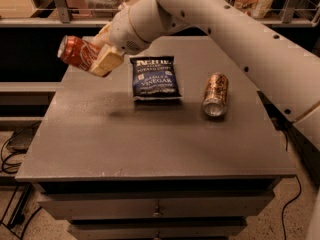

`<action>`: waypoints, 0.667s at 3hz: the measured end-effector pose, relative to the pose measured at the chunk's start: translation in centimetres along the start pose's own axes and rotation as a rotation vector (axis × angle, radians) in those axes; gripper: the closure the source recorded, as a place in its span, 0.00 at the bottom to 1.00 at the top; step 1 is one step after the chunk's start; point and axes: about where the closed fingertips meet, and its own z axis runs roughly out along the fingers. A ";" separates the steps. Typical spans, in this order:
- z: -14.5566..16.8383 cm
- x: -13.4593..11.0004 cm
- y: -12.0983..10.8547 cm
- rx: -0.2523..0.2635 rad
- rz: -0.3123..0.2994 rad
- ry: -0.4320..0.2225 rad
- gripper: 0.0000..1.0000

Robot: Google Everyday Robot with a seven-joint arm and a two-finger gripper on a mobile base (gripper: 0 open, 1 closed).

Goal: Place coke can upright

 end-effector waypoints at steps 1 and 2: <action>-0.8 -2.1 2.1 -0.057 0.026 -0.160 1.00; -1.4 -4.3 4.0 -0.106 0.031 -0.295 1.00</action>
Offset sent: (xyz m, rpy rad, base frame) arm -0.0854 0.0133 0.0431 0.3822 0.1444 0.2780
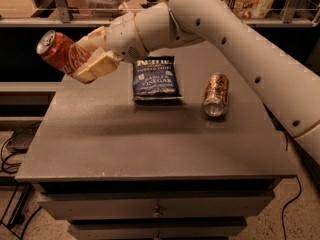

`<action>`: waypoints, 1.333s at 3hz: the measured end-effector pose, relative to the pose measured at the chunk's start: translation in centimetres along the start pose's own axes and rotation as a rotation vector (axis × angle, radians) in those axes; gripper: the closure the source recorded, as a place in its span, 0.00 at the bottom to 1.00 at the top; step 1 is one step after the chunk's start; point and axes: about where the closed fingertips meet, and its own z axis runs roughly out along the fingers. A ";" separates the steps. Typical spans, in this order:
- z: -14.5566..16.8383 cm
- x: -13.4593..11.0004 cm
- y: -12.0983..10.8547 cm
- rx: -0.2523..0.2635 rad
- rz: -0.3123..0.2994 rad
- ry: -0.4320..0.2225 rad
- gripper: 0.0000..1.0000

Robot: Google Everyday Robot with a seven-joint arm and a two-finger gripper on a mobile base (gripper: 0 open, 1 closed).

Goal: Place coke can upright

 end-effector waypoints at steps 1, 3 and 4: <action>0.5 -1.2 1.8 -0.030 0.021 -0.099 1.00; 2.4 -2.2 5.0 -0.061 0.079 -0.212 1.00; 4.5 -2.4 6.9 -0.050 0.133 -0.268 1.00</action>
Offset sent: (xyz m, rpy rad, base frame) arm -0.0572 0.0167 -0.0030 0.1970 0.1286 0.1047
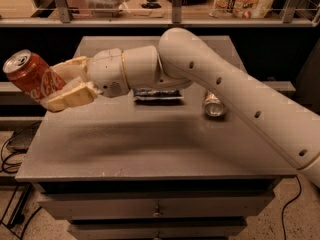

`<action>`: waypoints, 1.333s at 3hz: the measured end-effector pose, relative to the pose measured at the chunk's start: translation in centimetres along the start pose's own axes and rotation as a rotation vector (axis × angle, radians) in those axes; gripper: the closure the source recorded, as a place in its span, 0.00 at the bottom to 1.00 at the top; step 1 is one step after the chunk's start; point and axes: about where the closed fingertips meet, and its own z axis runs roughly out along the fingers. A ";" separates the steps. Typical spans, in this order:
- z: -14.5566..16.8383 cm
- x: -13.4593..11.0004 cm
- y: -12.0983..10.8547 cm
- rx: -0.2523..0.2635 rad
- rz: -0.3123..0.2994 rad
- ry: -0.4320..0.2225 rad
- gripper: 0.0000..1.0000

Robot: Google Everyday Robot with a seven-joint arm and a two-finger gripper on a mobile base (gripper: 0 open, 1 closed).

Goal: Place coke can upright

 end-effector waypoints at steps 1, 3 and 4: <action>1.4 0.4 0.9 0.016 0.025 -0.018 1.00; 3.8 2.5 2.3 0.067 0.082 -0.007 1.00; 4.6 3.8 3.0 0.095 0.122 0.002 1.00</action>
Offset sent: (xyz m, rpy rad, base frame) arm -0.0204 0.0318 -0.0360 0.0049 0.0786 -0.0951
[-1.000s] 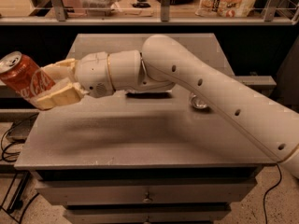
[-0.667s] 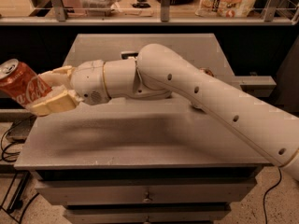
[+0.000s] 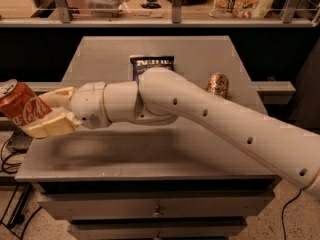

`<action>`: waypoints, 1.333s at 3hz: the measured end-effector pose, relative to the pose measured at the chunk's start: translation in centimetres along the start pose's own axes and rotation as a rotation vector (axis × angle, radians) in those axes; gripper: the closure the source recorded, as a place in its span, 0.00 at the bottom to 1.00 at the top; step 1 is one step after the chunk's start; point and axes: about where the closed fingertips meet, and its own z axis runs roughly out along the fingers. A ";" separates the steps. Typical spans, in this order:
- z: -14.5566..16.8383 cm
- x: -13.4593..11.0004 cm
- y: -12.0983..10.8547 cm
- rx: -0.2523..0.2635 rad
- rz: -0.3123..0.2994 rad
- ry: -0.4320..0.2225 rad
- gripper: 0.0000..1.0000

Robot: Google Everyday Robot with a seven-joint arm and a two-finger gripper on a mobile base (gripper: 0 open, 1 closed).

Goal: Place coke can upright

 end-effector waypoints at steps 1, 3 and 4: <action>0.3 1.4 0.4 0.025 0.034 0.007 1.00; -0.2 3.4 -0.2 0.087 0.025 0.018 1.00; -0.3 4.1 -0.3 0.106 0.016 0.034 1.00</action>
Offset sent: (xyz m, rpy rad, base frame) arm 0.0060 -0.0071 -0.0404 -0.0083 0.0351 -0.1052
